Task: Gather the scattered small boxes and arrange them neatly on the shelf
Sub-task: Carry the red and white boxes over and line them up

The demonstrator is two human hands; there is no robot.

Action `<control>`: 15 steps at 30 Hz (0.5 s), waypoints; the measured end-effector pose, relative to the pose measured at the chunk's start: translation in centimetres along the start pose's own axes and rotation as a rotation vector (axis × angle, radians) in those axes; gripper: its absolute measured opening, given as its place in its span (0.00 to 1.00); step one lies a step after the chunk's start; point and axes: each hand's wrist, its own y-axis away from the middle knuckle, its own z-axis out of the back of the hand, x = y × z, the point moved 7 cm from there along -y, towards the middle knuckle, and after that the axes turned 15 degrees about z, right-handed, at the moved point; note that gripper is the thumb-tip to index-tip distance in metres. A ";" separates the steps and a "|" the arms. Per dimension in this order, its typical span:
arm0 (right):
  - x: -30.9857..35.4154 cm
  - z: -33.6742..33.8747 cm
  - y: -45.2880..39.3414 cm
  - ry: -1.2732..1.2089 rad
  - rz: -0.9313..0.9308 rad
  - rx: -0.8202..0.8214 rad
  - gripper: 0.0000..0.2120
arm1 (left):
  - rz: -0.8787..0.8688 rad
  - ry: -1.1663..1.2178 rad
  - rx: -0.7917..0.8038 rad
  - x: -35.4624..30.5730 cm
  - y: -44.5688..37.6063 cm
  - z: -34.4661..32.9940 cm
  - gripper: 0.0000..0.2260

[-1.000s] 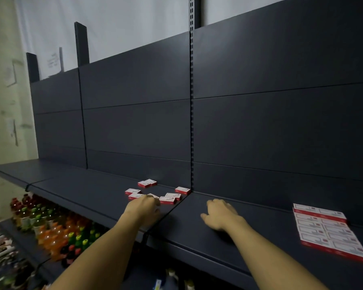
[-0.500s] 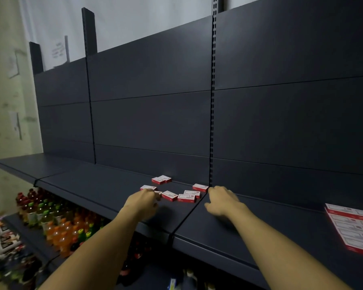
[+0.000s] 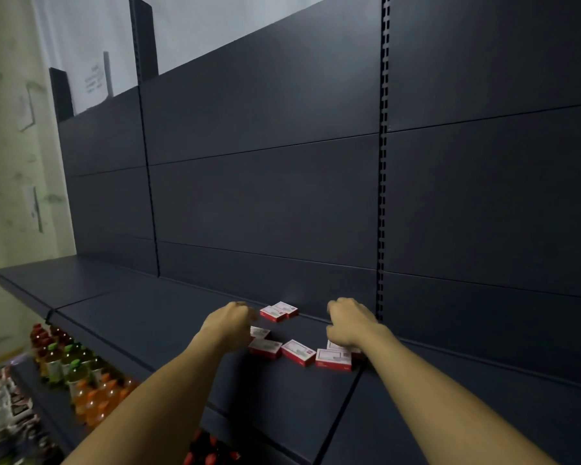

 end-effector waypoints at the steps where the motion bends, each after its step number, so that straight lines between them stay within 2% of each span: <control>1: -0.1 -0.1 -1.0 -0.008 0.008 -0.003 0.20 | 0.006 0.019 -0.001 0.3 -1.0 -0.3 0.19; 8: -1.3 -1.4 -6.0 -0.031 0.046 -0.013 0.20 | 0.017 0.056 0.055 1.7 -7.1 -2.6 0.17; 15: -2.8 -2.1 -8.7 -0.023 0.036 -0.017 0.19 | -0.033 0.108 0.075 0.2 -10.8 -4.2 0.15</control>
